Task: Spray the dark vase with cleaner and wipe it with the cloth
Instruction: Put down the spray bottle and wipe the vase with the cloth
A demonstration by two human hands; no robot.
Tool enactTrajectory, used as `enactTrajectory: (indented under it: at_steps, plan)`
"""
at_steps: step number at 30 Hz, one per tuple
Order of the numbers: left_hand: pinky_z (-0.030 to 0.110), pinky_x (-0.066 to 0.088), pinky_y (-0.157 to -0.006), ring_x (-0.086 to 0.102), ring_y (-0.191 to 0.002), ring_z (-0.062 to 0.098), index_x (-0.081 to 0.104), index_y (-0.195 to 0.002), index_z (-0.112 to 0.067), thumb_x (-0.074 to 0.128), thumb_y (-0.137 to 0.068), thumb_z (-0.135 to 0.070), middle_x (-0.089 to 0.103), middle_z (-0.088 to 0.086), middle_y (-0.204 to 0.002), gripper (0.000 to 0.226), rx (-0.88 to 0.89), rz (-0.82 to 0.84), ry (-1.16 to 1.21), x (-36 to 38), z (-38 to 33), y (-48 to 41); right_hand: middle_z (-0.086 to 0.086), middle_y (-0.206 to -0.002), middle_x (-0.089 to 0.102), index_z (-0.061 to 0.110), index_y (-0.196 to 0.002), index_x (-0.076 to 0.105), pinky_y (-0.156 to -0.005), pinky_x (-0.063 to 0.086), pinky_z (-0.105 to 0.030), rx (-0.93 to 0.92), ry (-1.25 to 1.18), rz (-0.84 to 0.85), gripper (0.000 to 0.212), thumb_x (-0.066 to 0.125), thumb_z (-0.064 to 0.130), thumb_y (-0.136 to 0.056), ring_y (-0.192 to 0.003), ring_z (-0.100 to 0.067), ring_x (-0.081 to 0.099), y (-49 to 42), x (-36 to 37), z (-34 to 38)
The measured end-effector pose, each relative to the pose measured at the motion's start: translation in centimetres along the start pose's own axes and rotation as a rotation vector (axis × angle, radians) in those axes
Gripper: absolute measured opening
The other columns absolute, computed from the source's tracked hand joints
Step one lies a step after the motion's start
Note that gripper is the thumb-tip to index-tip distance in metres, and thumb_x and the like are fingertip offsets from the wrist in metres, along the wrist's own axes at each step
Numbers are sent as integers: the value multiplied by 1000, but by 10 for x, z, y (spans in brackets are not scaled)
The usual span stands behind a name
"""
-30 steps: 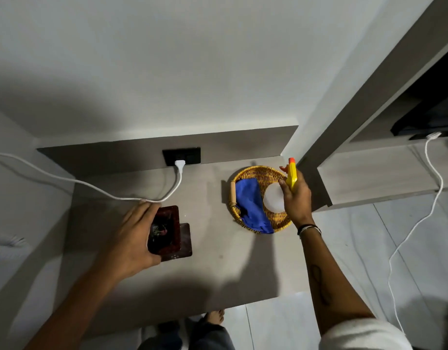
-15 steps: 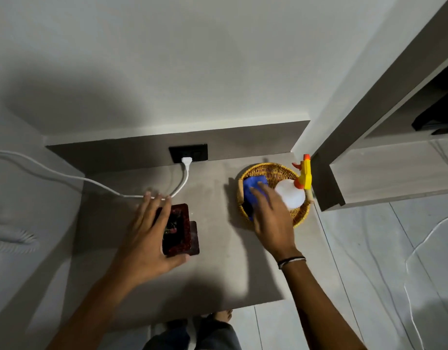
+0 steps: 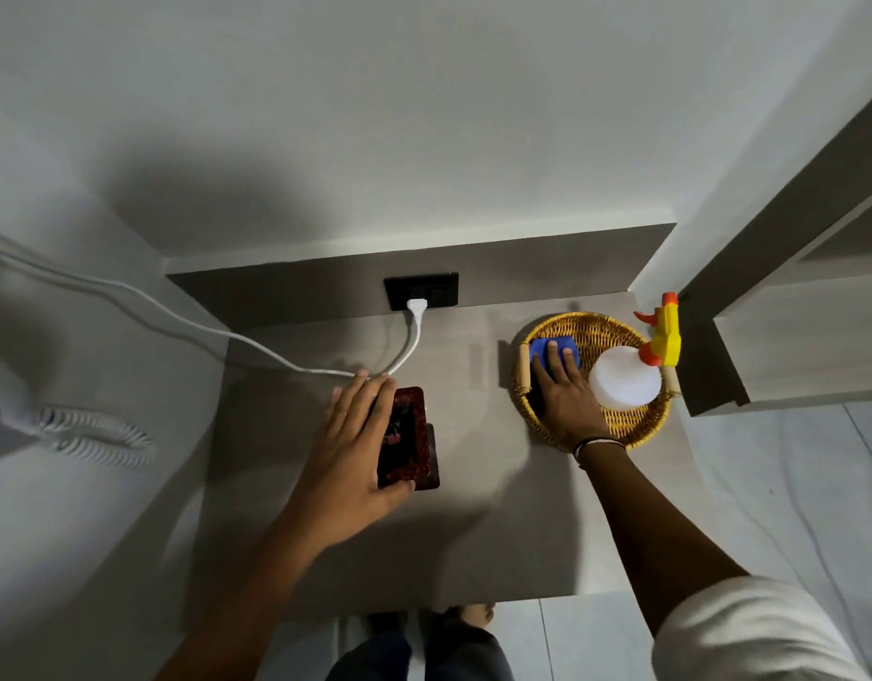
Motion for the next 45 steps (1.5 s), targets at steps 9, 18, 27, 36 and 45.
enactTrajectory:
  at_steps: [9, 18, 27, 36, 45]
  plan:
    - [40, -1, -136, 17, -163, 27, 32, -166, -13, 83, -71, -45, 32, 6, -169, 113, -7, -59, 203, -6, 4, -1, -21, -174, 27, 6, -165, 34, -123, 41, -61, 111, -292, -259, 73, 64, -3, -99, -160, -45, 30, 30, -43, -6]
    - [4, 32, -113, 40, -144, 3, 39, -163, -24, 85, -63, -29, 38, -9, -152, 110, 5, -102, 525, -12, 48, 25, -19, -161, 52, 2, -158, 46, -128, 38, -50, 347, -833, -787, 65, 55, -17, -96, -149, -37, 50, 163, -71, 25]
    - [10, 39, -110, 46, -135, -8, 44, -156, -20, 80, -60, -29, 42, -8, -141, 103, 64, -144, 571, -1, 88, 39, -9, -154, 61, 8, -157, 50, -116, 48, -43, 558, -1205, -717, 55, 45, -12, -105, -138, -18, 60, 223, -13, 113]
    - [19, 43, -95, 51, -109, 8, 55, -124, -20, 76, -49, -37, 51, -19, -115, 80, 168, -155, 378, -11, 77, 28, 1, -179, -8, 12, -170, 6, -134, 9, -27, -232, -600, -361, 114, 61, -30, -79, -169, -24, -3, 166, -26, 263]
    - [26, 46, -101, 55, -124, 24, 50, -150, -11, 76, -51, -46, 52, 0, -137, 108, 114, -106, 293, -17, 64, 33, -7, -180, -5, 10, -169, 8, -135, 20, -54, -8, -617, -237, 102, 57, -24, -86, -168, -31, -7, 158, -5, 212]
Point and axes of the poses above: each hand's wrist, its own y-axis away from the middle knuckle, its own x-axis out of the palm, z = x × y, the point moved 8 cm from there along -y, towards the middle knuckle
